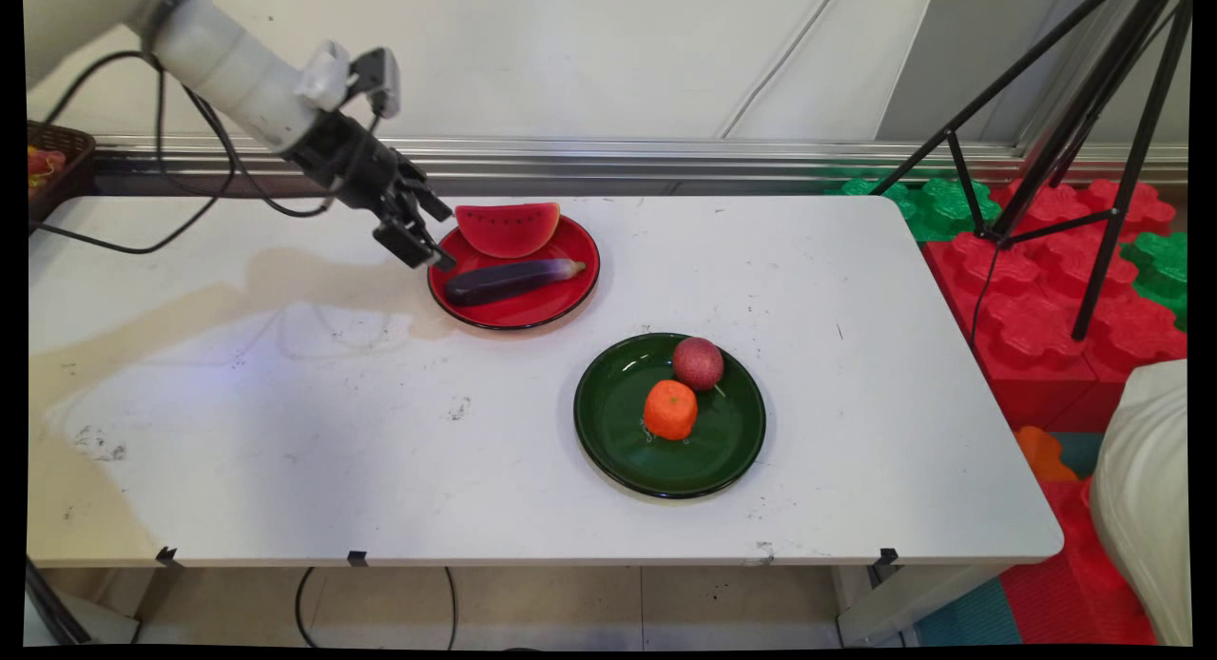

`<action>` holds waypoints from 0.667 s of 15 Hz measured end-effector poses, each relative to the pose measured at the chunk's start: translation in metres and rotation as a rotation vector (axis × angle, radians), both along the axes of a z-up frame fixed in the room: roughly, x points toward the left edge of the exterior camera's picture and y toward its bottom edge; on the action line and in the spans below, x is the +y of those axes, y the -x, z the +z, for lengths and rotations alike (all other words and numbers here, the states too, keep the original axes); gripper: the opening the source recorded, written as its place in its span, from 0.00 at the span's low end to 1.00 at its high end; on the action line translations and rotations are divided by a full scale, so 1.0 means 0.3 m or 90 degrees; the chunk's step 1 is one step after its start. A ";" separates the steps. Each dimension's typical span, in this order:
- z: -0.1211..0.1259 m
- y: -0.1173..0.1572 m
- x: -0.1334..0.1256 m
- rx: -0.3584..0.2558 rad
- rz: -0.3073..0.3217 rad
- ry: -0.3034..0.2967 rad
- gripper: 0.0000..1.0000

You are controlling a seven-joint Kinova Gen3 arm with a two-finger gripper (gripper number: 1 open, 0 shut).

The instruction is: Pick up the eggplant from the red plate

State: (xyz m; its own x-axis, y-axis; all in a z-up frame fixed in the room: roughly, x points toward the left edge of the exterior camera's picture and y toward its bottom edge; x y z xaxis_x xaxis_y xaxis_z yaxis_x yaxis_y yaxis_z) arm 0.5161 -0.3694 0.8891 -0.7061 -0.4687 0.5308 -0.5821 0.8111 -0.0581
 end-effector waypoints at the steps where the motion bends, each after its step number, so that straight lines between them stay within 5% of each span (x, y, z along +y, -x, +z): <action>1: -0.014 0.004 -0.011 -0.003 0.001 -0.003 1.00; 10: -0.190 0.068 -0.130 -0.024 0.020 -0.048 1.00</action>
